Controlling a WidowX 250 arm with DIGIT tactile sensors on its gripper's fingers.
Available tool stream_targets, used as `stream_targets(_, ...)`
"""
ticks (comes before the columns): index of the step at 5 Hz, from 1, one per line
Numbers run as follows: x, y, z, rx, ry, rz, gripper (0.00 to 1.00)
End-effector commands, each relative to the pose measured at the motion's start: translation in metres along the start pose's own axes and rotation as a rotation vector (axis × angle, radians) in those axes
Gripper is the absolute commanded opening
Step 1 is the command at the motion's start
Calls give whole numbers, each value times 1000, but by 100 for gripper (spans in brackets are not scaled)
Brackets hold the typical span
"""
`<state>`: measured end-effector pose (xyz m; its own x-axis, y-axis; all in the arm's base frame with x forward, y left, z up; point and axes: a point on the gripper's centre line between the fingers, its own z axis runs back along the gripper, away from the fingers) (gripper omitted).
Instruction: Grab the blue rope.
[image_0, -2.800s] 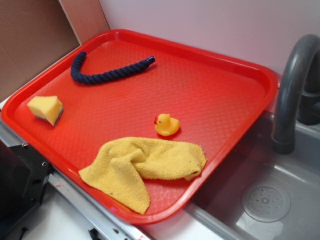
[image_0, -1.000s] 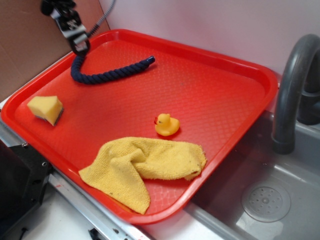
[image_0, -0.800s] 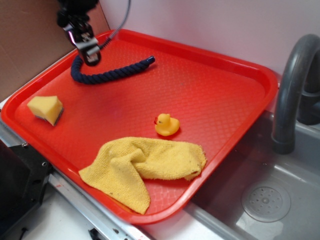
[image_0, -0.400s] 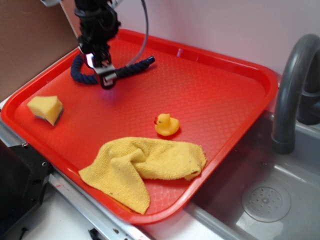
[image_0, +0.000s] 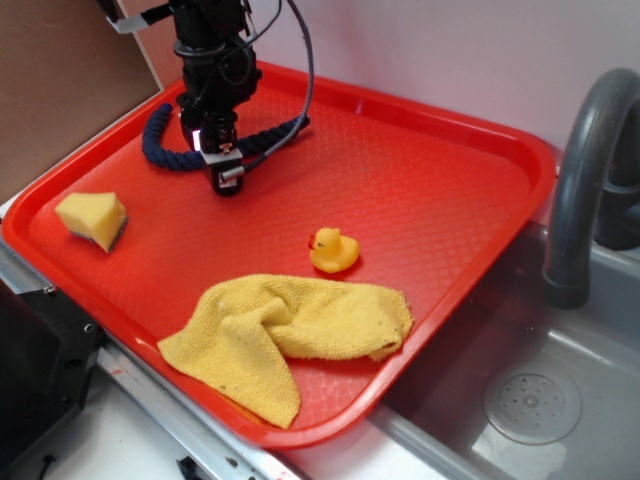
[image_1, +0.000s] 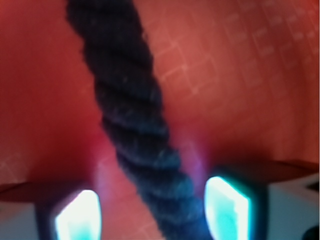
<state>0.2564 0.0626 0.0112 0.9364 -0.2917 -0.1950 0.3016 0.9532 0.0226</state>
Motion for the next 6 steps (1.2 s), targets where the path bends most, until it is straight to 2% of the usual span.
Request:
stream_targets(1,3,1,-3,13,-33,-60,0)
stream_targets(2,8,6,4,13,-41,-65,0)
stream_targets(3,2,2,33,-193,-69,-12,0)
stream_targets(4,-18,-15,80,-97,-67,260,0)
stream_targets(5,-39,-35,126,-43,-135,397,0)
stream_targets(6,-64,-60,171,-56,-212,418,0)
